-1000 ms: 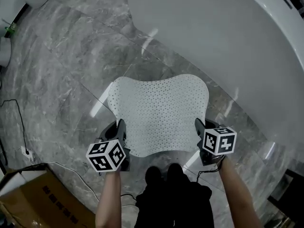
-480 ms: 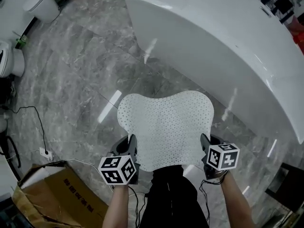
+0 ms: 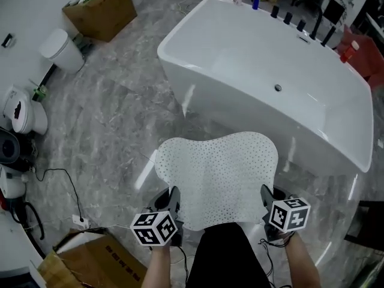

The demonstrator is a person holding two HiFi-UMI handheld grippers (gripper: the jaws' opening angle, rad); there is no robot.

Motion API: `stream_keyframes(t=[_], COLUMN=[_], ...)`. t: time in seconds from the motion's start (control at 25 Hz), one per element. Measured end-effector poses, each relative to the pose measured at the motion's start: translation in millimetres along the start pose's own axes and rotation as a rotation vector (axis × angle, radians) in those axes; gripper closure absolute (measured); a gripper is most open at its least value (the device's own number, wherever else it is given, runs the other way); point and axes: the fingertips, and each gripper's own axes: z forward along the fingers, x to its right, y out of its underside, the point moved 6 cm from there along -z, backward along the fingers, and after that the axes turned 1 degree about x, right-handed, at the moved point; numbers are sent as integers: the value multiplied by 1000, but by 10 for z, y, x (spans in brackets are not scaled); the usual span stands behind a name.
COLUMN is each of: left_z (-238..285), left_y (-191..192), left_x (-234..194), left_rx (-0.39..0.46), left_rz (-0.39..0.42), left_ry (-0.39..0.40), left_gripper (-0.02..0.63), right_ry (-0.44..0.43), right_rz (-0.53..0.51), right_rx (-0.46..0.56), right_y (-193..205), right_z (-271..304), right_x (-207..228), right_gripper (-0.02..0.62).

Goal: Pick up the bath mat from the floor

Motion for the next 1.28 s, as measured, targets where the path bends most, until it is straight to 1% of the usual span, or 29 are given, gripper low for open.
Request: stream_keyframes(t=[0.12,0.24,0.48,0.64,0.88,1.08,1.28], left_z=[-248,-424,-756,-912,-1053,-1145,-1199], left_y=[-280,-509,-796,-892,-951,-1010,-995], left_x=[241,480,764,958,1195,1259,1362], left_rx=[33,55,101,126,149,161,169], left_rz=[16,50,74,88,105,127,141], left_ry=[34,66,101,124,145,151,158], left_gripper=[583,581,581,581,581,581,581], right_ry=[2,11,-16,-16,-23,-35,-29], right_rz=[-1,4,58,60,67,70,39], right_rx=[50,101,198,240,272,297,321], right_y=[-151,-287,-458,-533,-547,-560,-567], right_z=[-349,-648,-1124,-1398,-1702,-1803,-1921], right_x=[-98,-121,-228,-237,-166,-206,-224], right_gripper=[571,571,571,571,571,572,572])
